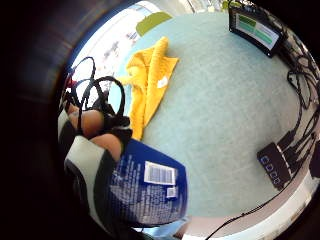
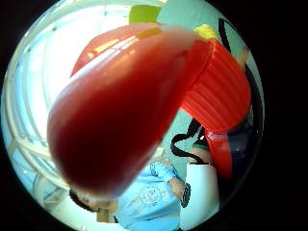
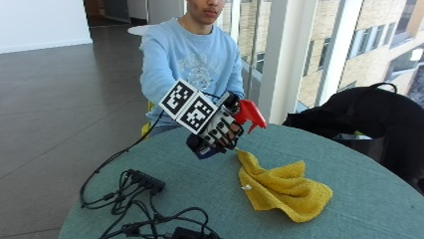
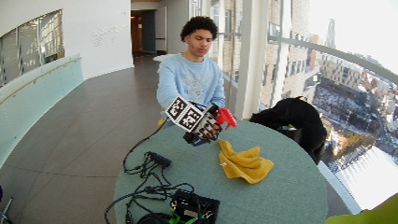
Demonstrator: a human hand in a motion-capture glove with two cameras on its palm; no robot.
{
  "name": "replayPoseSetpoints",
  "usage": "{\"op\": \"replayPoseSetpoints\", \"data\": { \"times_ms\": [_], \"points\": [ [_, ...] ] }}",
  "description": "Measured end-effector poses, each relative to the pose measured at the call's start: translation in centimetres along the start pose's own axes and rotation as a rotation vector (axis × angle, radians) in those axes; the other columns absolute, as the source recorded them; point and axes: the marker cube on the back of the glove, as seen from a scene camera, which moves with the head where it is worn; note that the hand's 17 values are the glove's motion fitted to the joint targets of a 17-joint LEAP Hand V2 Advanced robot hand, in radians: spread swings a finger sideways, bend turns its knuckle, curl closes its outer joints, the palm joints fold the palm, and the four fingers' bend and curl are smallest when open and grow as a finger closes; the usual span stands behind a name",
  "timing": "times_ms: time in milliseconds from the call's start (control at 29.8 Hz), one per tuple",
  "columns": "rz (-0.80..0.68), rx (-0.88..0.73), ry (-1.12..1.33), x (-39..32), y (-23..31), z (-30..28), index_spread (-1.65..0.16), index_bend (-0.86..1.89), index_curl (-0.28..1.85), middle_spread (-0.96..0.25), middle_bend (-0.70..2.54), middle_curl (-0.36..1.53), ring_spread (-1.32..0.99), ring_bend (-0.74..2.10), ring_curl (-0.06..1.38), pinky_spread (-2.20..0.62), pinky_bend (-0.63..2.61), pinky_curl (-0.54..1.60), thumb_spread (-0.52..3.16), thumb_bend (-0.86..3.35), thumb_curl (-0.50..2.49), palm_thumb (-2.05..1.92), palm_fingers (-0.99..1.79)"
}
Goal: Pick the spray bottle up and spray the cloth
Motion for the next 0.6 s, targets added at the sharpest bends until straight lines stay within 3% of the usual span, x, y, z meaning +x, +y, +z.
{"op": "replayPoseSetpoints", "data": {
  "times_ms": [605],
  "points": [
    [0.003, -0.036, 0.031, 0.04, -0.04, 0.22, -0.22, 0.14, 0.39, -0.07, 0.44, 0.48, -0.04, 0.61, 0.40, 0.08, 0.27, 0.37, 0.65, -0.03, 0.67, 0.96, 1.21]
  ]
}}
